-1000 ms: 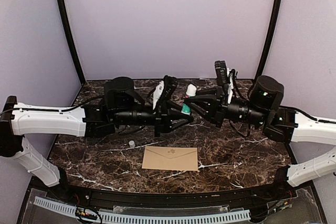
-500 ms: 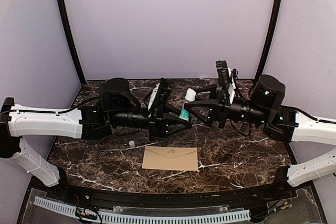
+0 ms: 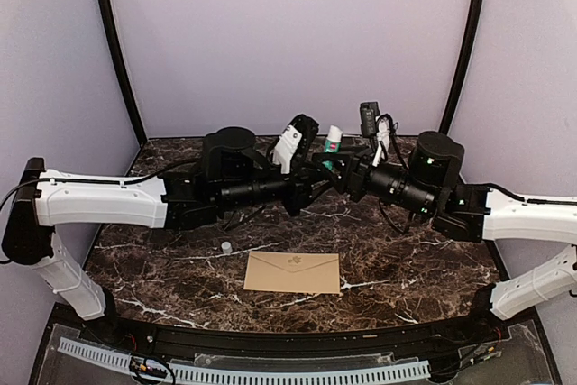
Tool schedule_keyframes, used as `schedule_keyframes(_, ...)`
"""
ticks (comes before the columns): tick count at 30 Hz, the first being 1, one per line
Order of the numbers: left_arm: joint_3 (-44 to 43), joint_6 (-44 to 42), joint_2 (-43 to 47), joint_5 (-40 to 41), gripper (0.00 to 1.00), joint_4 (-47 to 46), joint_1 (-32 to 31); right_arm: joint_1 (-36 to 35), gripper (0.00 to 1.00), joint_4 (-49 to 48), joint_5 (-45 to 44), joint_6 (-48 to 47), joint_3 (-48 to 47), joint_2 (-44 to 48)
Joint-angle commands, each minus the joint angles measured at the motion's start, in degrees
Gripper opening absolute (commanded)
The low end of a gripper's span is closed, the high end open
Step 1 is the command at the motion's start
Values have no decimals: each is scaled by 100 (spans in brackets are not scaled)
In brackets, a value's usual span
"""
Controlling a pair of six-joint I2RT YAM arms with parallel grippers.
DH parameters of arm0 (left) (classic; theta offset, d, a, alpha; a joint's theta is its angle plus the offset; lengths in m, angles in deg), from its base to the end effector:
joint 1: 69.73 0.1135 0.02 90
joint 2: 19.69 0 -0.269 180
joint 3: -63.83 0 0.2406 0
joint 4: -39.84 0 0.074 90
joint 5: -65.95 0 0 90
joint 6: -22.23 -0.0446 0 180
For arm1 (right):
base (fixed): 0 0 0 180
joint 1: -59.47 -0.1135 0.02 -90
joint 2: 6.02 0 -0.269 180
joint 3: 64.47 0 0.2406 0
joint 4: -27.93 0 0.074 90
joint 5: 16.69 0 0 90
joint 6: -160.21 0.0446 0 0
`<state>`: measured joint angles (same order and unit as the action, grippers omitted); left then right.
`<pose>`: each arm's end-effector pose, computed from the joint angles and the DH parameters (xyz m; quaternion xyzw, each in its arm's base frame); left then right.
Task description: Place the letter into the envelope and seal it
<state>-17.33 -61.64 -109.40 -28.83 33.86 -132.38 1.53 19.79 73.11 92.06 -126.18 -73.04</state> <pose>0.1689 -0.3347 0.3414 0.3673 0.6224 -0.4149 0.5528 0.1450 0.2313 0.3447 -0.2124 0.6559 0.4637 0.5565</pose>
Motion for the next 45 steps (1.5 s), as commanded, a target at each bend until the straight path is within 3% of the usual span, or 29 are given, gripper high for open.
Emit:
schedule_keyframes(1,-269,66,-9,601,2,102,-28,-38,31,-275,-642,183,-176,-114)
schedule_keyframes(11,-219,66,-11,594,2,98,-28,-46,30,-332,-867,184,-116,-132)
schedule_keyframes(16,-156,61,52,500,2,73,-28,-48,0,-299,-713,106,-84,-157)
schedule_keyframes(17,-122,45,92,388,2,63,-28,-43,0,-284,-571,43,-69,-138)
schedule_keyframes(21,116,17,318,-383,2,-118,-28,-16,0,-244,327,-325,4,-3)
schedule_keyframes(26,596,38,719,-2447,2,-627,-34,100,0,-251,1831,-734,163,249)
schedule_keyframes(30,763,220,841,-3729,2,-1034,-31,256,0,-284,2456,-785,269,377)
schedule_keyframes(35,778,368,812,-3969,2,-1200,-28,299,0,-193,2642,-737,187,338)
schedule_keyframes(37,777,378,800,-3722,2,-1182,-29,297,13,-164,2520,-682,166,360)
schedule_keyframes(41,726,404,750,-2644,2,-1093,-28,296,49,-154,1903,-506,165,447)
schedule_keyframes(45,459,547,526,-1513,2,-867,-13,293,57,-267,1189,-315,221,458)
